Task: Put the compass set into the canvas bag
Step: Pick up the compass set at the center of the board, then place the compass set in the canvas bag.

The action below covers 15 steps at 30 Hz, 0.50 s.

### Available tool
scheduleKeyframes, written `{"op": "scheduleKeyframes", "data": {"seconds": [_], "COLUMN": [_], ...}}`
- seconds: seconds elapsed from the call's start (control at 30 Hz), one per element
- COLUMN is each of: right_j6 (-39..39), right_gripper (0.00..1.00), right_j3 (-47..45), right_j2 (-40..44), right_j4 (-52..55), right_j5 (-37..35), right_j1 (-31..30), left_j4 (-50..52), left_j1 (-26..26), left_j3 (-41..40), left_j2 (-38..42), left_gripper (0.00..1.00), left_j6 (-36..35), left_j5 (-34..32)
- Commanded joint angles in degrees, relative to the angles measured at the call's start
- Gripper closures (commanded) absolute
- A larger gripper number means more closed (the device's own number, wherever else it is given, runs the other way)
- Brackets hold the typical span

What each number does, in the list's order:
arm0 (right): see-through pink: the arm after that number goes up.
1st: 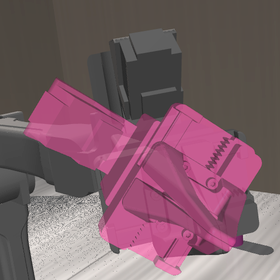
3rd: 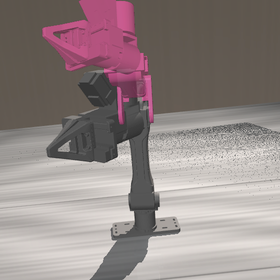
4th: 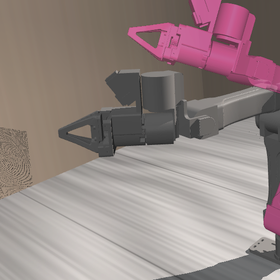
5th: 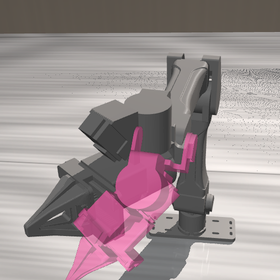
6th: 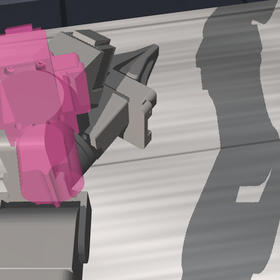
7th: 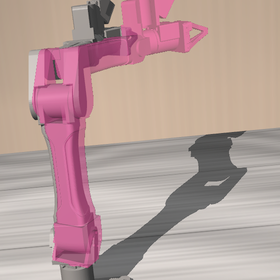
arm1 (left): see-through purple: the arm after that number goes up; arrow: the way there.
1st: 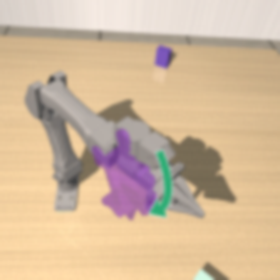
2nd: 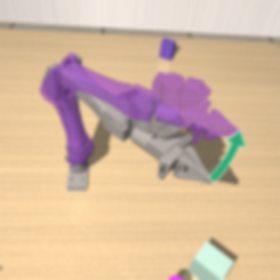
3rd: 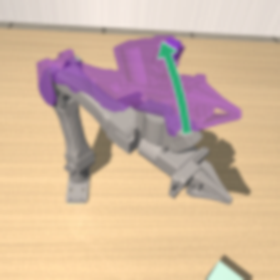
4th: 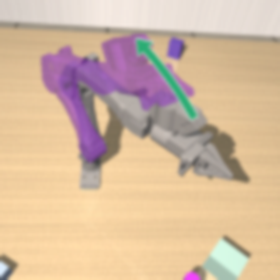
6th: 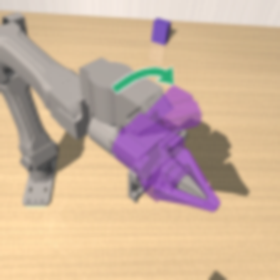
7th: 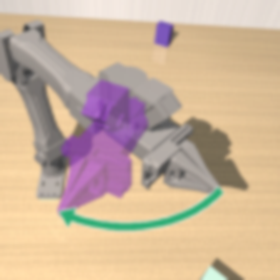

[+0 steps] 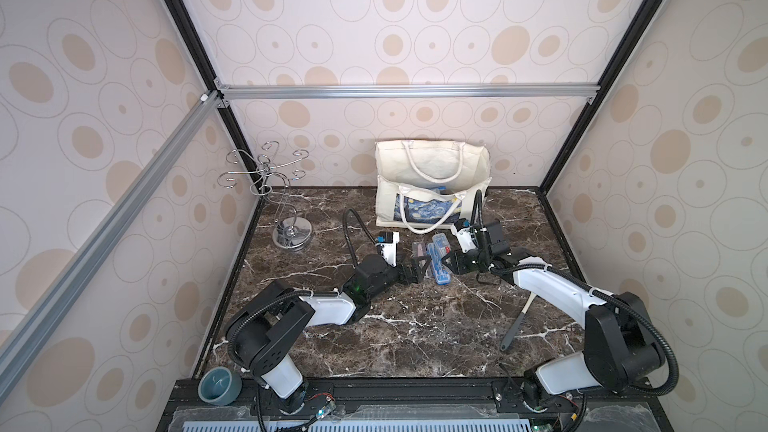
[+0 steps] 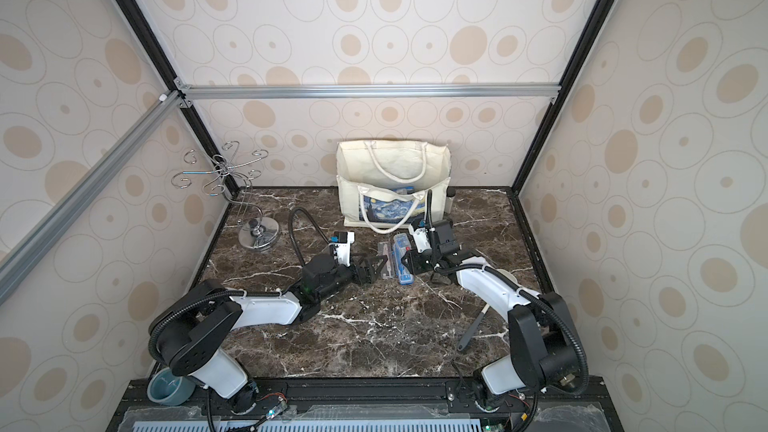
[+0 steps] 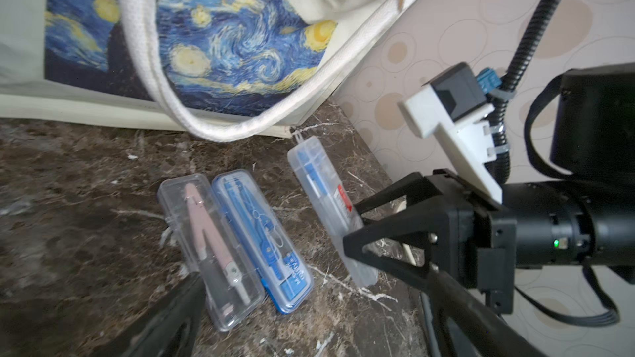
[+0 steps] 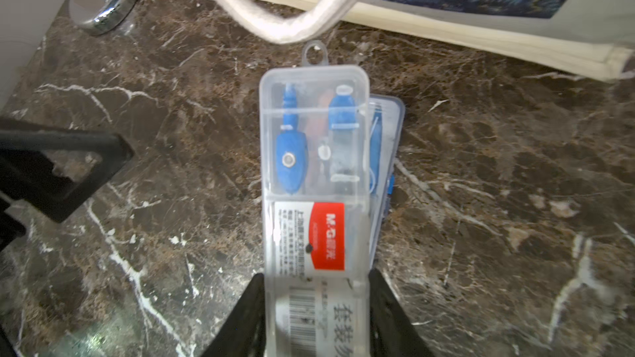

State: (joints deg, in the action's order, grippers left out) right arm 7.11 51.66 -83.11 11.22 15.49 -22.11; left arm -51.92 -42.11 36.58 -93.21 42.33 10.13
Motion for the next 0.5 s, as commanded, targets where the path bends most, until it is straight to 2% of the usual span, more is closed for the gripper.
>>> {"op": "scheduleKeyframes", "data": {"seconds": [0.0,0.17,0.47], "right_j6": [-1.82,-1.43,-1.65], "right_gripper": [0.61,0.61,0.61], "right_j3": [-1.50,-3.14,-3.11], "right_j2": [2.54,5.26,7.90], "right_j4": [-2.49,-4.60,-4.90], "right_j5": [3.28,4.20,4.96], "right_j1": [-1.03,-1.79,-4.03], "left_j4": [-2.13,-1.59,-7.66], "left_j1": [0.42,0.59,1.25], "left_j3": [2.91,4.77,5.71], "left_j2": [-0.60,-2.55,-5.63], "left_gripper": [0.02,0.09,0.21], "left_j6": [1.82,3.36,9.20], "left_j5": [2.79,3.57,5.43]}}
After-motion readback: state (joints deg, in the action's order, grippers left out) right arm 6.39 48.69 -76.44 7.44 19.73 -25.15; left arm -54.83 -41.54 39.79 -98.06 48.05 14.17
